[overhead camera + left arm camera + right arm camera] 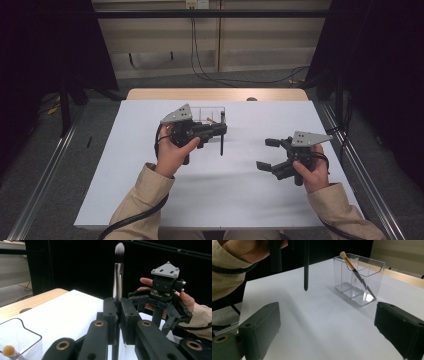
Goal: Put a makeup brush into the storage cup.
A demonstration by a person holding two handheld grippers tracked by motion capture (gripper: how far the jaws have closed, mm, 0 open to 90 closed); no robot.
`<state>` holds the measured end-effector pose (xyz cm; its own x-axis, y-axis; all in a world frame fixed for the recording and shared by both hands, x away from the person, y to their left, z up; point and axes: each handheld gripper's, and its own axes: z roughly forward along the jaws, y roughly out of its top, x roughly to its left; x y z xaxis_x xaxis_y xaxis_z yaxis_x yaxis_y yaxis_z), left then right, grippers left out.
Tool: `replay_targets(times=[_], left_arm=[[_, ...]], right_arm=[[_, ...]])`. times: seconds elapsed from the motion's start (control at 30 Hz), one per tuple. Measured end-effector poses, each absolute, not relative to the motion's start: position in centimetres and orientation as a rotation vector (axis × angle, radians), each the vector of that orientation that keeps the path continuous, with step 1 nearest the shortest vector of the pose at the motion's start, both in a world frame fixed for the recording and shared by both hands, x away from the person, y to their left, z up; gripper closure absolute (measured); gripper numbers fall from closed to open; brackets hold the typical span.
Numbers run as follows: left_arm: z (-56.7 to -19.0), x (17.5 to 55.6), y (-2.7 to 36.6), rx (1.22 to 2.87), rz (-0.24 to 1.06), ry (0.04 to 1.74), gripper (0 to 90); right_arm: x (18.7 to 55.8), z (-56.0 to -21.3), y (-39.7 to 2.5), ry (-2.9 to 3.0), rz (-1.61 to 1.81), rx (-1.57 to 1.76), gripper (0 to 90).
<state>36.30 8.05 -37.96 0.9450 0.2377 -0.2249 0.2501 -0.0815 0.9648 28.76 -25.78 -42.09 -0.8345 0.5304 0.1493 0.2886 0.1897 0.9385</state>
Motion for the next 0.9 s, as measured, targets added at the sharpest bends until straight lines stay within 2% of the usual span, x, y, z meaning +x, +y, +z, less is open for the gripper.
replay_targets(times=[0.9], left_arm=[[-37.6, 36.4, 8.2, 1.659, 0.012, 0.376, 84.1]], right_arm=[[27.4, -43.0, -28.6, 2.231, 1.645, 0.845, 6.7]])
